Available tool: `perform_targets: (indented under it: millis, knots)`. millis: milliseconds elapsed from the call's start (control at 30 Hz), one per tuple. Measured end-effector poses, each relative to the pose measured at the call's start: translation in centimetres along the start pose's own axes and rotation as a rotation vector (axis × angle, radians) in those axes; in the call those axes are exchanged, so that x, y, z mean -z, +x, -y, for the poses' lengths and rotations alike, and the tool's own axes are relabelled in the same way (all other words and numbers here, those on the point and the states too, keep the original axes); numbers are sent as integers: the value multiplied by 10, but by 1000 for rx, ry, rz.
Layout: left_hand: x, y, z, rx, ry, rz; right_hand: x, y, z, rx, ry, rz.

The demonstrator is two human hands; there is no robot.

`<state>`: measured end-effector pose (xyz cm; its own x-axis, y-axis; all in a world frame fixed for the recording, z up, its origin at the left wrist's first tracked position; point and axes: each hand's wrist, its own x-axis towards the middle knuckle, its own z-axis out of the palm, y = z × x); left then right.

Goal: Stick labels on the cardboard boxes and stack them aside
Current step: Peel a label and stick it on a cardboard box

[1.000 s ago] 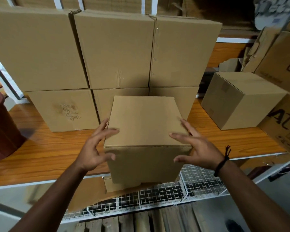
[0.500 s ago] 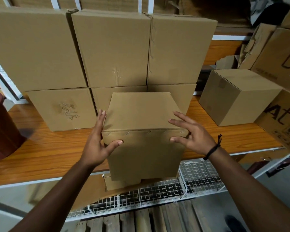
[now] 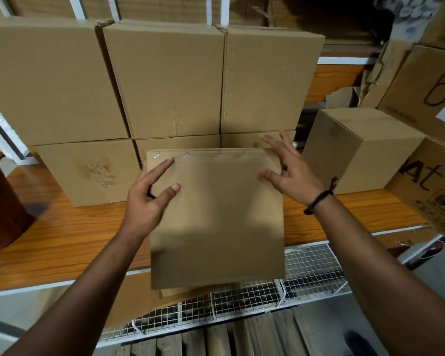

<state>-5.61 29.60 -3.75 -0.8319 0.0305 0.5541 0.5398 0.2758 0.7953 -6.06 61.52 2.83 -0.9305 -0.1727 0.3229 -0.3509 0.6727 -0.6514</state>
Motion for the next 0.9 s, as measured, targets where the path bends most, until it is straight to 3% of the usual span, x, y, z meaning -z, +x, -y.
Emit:
perform_targets:
  millis: [100, 200, 500, 700, 900]
  knots:
    - [2, 8, 0, 71, -61, -9, -16, -23, -8, -4, 152, 39]
    - [2, 13, 1, 108, -82, 19, -36, -45, -17, -14, 142, 102]
    - [12, -44, 11, 129, 102, 258, -48, -51, -19, -90, 77, -31]
    - [11, -12, -21, 274, -26, 208, -33, -22, -8, -138, 149, -60]
    - [13, 40, -28, 523, -166, 281, -25, 22, -8, -242, 135, 50]
